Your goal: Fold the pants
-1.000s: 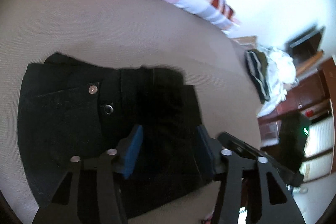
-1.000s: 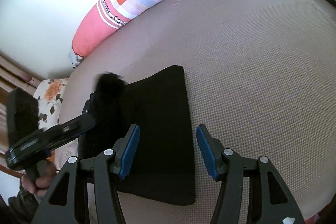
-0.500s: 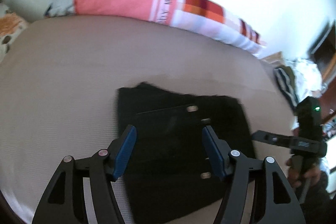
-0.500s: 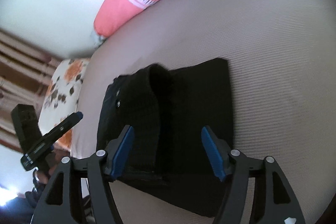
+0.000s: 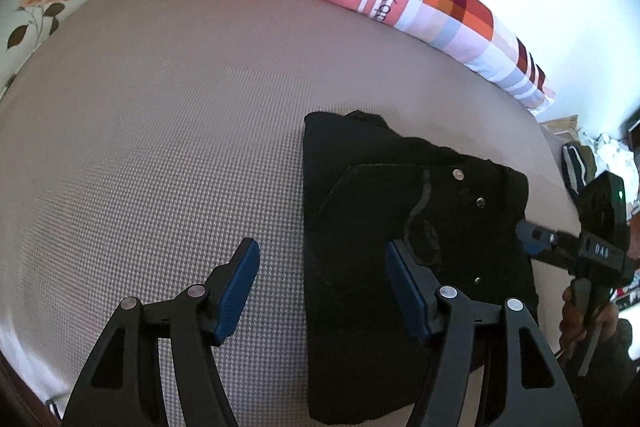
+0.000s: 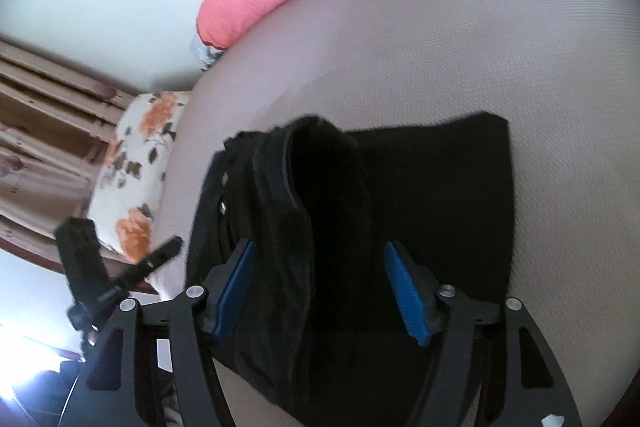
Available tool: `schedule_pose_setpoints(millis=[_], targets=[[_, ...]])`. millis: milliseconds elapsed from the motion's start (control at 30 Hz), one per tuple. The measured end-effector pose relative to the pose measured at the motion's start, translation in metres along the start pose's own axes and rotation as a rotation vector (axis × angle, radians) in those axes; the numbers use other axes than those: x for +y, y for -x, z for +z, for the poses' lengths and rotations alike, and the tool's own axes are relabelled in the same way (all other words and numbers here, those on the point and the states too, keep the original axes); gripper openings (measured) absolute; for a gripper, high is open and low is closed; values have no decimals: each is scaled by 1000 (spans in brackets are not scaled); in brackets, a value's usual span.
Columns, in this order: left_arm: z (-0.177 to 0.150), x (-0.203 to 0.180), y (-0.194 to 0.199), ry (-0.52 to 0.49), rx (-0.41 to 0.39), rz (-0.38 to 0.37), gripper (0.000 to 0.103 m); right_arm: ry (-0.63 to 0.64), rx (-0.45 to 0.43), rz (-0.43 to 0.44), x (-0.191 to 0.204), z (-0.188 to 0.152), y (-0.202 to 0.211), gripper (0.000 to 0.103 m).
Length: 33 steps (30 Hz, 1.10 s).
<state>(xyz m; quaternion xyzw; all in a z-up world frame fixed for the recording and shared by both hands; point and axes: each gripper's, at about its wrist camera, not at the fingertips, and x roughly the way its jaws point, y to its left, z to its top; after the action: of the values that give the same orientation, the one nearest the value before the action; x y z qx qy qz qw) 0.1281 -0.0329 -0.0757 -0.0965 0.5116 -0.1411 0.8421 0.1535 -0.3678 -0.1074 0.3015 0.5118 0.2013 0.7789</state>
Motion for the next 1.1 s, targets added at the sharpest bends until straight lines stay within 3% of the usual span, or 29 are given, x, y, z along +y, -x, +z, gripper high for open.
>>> schedule_pose_setpoints(millis=[67,200,467,633,733,900,1100], targets=[[-1,1,-3,7,10,-2,66,-17,0,32,-4,8,-5,54],[0,-1,-8,-2,21,7,66,-31,-17,87,-8,19,-12,54],[5,-1,-14,-3,33,25,66,-25,2,120,-8,23,-15,44],[6,-3,-17,-11,31,38,66,-26,17,134,-9,26,-21,43],[6,-4,-18,-18,28,46,66,-18,13,113,-6,26,-20,39],[7,-3,-21,-16,24,54,66,-15,-13,60,6,21,-15,22],[10,-4,-23,-25,22,59,66,4,-50,-44,33,16,1,13]])
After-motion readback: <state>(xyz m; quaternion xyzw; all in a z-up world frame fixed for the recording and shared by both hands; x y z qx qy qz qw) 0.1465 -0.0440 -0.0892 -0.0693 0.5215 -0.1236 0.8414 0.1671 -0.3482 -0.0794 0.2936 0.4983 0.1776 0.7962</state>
